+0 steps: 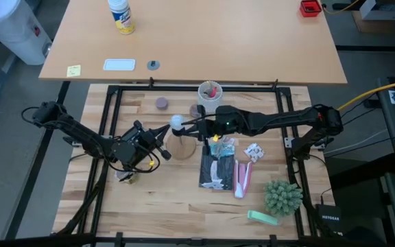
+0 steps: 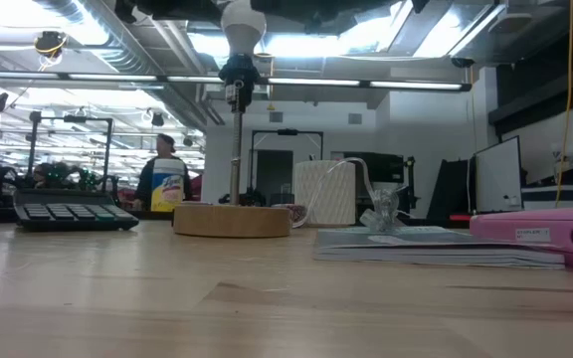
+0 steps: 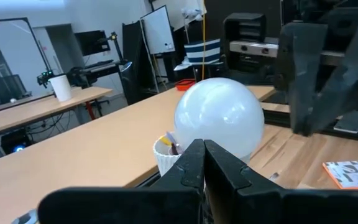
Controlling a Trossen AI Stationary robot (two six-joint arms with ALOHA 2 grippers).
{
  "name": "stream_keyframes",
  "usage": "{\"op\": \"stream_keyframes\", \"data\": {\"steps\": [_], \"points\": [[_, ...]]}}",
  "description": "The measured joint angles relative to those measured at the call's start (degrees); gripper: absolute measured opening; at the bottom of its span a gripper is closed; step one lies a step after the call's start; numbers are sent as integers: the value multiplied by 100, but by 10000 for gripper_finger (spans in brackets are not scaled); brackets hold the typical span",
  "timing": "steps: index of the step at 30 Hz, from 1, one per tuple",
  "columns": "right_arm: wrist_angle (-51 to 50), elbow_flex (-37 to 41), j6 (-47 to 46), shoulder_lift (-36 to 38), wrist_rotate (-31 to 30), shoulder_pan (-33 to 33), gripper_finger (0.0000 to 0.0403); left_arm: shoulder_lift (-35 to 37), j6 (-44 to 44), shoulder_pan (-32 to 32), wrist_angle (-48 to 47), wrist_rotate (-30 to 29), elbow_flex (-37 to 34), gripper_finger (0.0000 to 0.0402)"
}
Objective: Screw lightbulb
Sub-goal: Insert the lightbulb into the lamp
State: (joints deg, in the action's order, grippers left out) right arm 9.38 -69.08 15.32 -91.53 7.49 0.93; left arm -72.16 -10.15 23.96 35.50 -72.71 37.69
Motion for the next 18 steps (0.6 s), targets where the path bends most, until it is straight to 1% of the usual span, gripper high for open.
{"op": "stream_keyframes", "data": {"steps": [3, 7, 11, 13, 14, 18], "points": [[10, 0, 119, 58, -7, -40, 17, 0, -37, 108, 22, -168, 0, 1], [19, 0, 287, 270, -113, -31, 17, 0, -82, 295, 126, -254, 0, 1], [144, -1, 586, 491, -597, -15, 17, 0, -210, 429, 337, -253, 0, 1], [283, -2, 805, 518, -913, 47, 17, 0, -271, 455, 441, -92, 0, 1], [348, -4, 888, 518, -994, 87, 17, 0, -284, 453, 442, 87, 1, 1], [420, -4, 867, 469, -951, 435, 17, 0, -189, 440, 416, 648, 2, 1]]}}
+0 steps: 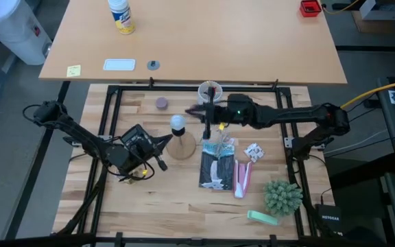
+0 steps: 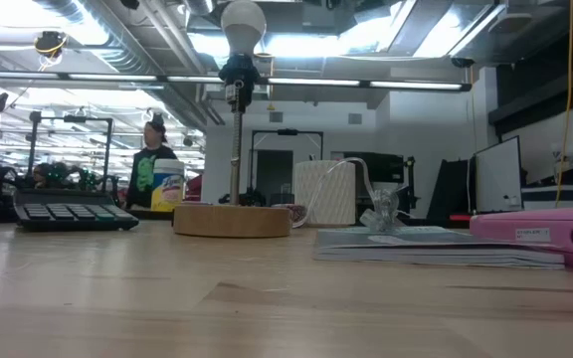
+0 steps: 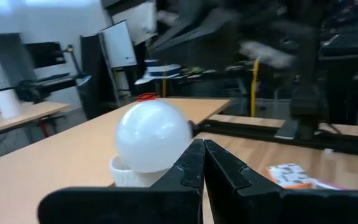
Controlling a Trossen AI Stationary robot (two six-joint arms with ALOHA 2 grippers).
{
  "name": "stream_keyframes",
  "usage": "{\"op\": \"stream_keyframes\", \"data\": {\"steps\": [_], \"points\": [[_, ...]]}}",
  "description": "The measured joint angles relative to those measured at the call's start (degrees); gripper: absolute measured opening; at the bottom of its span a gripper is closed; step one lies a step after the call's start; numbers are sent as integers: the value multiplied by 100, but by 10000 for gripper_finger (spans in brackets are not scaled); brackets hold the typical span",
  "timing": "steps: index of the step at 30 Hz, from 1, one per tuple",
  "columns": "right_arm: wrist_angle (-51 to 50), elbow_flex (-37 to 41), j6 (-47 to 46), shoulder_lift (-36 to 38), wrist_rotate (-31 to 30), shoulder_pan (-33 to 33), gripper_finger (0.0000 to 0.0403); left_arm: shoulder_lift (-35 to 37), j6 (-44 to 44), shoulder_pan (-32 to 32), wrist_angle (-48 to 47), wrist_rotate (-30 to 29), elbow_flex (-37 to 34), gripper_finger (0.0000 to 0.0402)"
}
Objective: Screw lightbulb
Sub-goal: Insert the lightbulb into the lamp
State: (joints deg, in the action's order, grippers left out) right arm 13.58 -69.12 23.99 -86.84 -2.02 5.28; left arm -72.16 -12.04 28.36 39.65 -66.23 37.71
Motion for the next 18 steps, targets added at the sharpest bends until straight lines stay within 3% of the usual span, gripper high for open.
{"op": "stream_keyframes", "data": {"steps": [5, 11, 18], "points": [[17, 0, -321, -21, 299, 382, 17, 0, 71, 0, 5, 67, -1, 1], [67, 0, -706, -110, 1151, 670, 17, 0, 157, -163, 3, 73, -1, 1], [89, 0, -723, -470, 1513, 725, 17, 0, 165, -352, 3, 155, 0, 1]]}}
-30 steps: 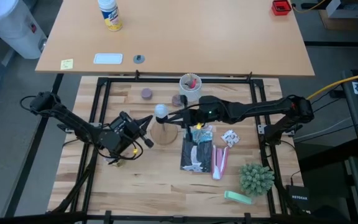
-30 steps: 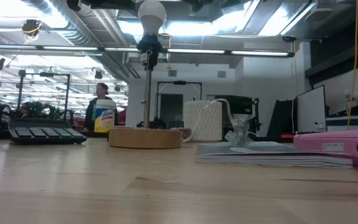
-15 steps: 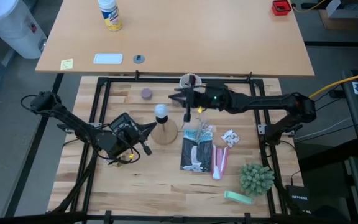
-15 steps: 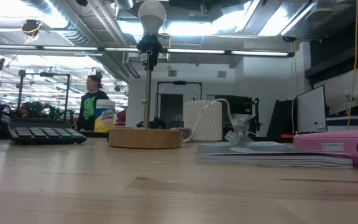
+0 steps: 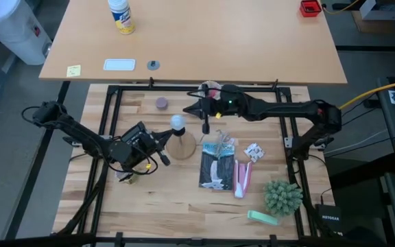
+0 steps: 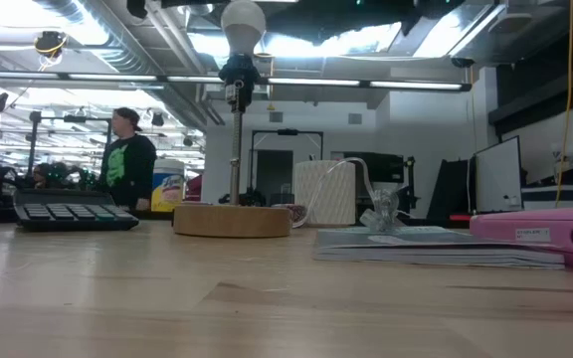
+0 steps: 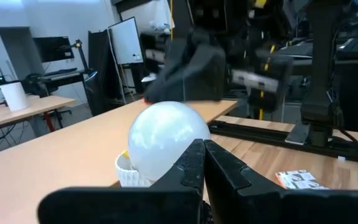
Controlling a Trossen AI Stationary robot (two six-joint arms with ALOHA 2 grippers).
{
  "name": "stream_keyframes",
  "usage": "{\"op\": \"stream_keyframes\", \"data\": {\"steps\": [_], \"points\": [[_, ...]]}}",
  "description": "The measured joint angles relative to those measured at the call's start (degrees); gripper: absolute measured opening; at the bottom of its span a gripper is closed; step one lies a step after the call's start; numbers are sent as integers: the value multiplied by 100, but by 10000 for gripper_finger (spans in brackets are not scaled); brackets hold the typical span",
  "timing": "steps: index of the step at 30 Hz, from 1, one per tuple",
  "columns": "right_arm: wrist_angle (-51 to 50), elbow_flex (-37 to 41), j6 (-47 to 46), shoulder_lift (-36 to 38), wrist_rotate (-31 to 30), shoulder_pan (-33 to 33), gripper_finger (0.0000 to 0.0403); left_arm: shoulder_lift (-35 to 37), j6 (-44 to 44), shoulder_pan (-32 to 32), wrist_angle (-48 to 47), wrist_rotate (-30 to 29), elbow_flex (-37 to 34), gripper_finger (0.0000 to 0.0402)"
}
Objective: Screw lightbulb
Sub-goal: Insert the lightbulb into the lamp
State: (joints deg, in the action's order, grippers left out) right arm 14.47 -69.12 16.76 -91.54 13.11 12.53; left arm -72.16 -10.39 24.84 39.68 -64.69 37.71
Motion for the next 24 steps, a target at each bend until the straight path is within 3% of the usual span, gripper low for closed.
{"op": "stream_keyframes", "data": {"steps": [12, 18, 24], "points": [[196, 0, -111, -222, 260, -13, 17, 0, 4, -30, -3, 0, -1, 1], [23, 0, -200, -222, 349, -14, 17, 0, -4, -30, -2, -518, 0, 1], [-234, 0, -206, -224, 367, -17, 17, 0, -4, -69, -9, -612, 0, 1]]}}
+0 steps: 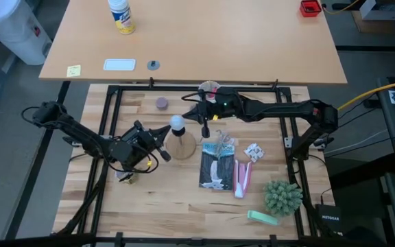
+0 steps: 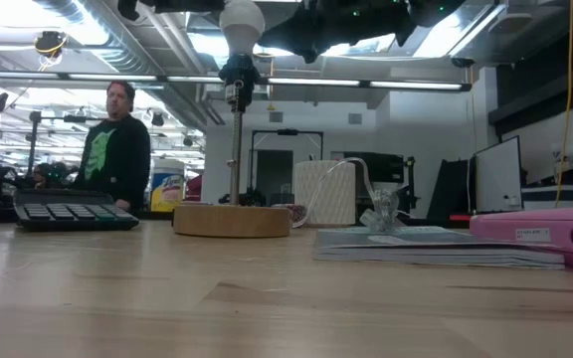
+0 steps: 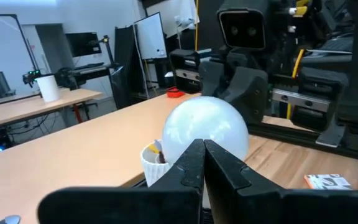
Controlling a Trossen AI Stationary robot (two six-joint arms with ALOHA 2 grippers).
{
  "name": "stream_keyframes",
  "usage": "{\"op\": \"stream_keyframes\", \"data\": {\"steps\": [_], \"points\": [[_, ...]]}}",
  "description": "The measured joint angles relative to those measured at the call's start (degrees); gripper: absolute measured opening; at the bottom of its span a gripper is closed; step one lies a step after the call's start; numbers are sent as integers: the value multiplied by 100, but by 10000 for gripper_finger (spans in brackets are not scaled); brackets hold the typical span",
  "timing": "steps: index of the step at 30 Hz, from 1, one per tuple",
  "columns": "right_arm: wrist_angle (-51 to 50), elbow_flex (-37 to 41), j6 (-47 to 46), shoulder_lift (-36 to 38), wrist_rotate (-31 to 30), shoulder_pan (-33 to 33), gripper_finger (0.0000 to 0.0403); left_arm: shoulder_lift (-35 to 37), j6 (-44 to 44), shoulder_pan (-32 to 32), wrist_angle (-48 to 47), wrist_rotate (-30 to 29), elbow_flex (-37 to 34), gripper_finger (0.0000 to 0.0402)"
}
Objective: Screw lightbulb
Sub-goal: Insert the lightbulb into the lamp
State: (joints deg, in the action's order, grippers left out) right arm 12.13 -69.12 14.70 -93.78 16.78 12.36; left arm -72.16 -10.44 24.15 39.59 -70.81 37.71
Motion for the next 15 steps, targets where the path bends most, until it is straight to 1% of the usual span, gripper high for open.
{"op": "stream_keyframes", "data": {"steps": [6, 15], "points": [[-42, 0, -96, 0, 292, 9, 17, 2, 0, -112, 2, -11, 0, 1], [-65, 0, -144, 0, 331, -75, 17, 4, -8, -209, 4, -100, 0, 1]]}}
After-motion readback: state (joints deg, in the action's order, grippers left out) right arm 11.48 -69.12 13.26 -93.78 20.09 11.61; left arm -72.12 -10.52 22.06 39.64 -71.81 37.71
